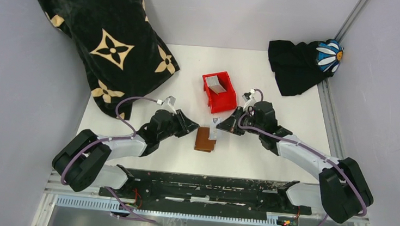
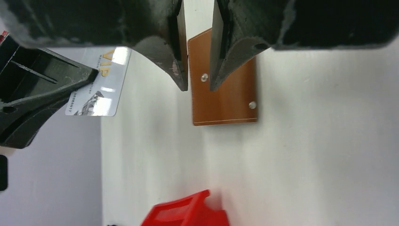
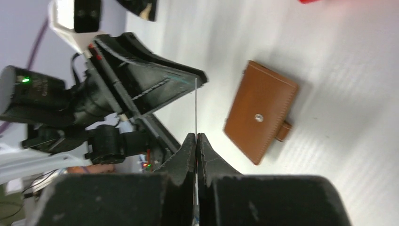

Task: Put the credit cards into the card holder
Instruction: Open the card holder at the center of the board.

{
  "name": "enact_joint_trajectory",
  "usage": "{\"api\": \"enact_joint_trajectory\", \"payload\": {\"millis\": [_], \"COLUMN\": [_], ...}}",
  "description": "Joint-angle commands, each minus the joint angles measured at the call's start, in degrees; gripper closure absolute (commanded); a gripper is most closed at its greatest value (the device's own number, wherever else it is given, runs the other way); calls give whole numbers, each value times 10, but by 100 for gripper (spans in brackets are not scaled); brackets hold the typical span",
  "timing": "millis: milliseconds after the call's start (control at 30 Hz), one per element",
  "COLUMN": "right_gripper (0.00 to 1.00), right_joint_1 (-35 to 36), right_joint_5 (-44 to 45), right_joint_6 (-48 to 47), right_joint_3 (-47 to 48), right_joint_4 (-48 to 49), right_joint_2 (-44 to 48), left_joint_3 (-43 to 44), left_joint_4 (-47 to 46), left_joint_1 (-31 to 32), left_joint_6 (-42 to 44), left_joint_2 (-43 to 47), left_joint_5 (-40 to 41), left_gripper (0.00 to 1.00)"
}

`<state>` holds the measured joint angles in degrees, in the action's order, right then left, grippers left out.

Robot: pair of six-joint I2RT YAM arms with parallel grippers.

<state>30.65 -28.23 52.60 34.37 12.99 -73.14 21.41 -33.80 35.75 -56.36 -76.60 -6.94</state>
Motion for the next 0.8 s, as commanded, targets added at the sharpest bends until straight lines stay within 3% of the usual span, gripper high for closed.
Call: {"api": "enact_joint_trajectory", "payload": {"millis": [0, 233, 767], "right_gripper": [99, 99, 99], "right_joint_1": [1, 2, -1], "right_joint_5": [60, 81, 91], "right_joint_6": [-58, -58, -39], "right_joint_3": [15, 5, -11], "right_joint_4": [-100, -104, -65], "right_joint_2": [2, -24, -75], "left_joint_3": [5, -1, 0], "left_joint_4": [60, 73, 61], "left_joint_1": [1, 6, 21], "left_joint_6": [53, 65, 67], "left_joint_2": [-1, -22, -73], "left_joint_5": [55, 65, 65], "left_gripper": [73, 84, 92]}}
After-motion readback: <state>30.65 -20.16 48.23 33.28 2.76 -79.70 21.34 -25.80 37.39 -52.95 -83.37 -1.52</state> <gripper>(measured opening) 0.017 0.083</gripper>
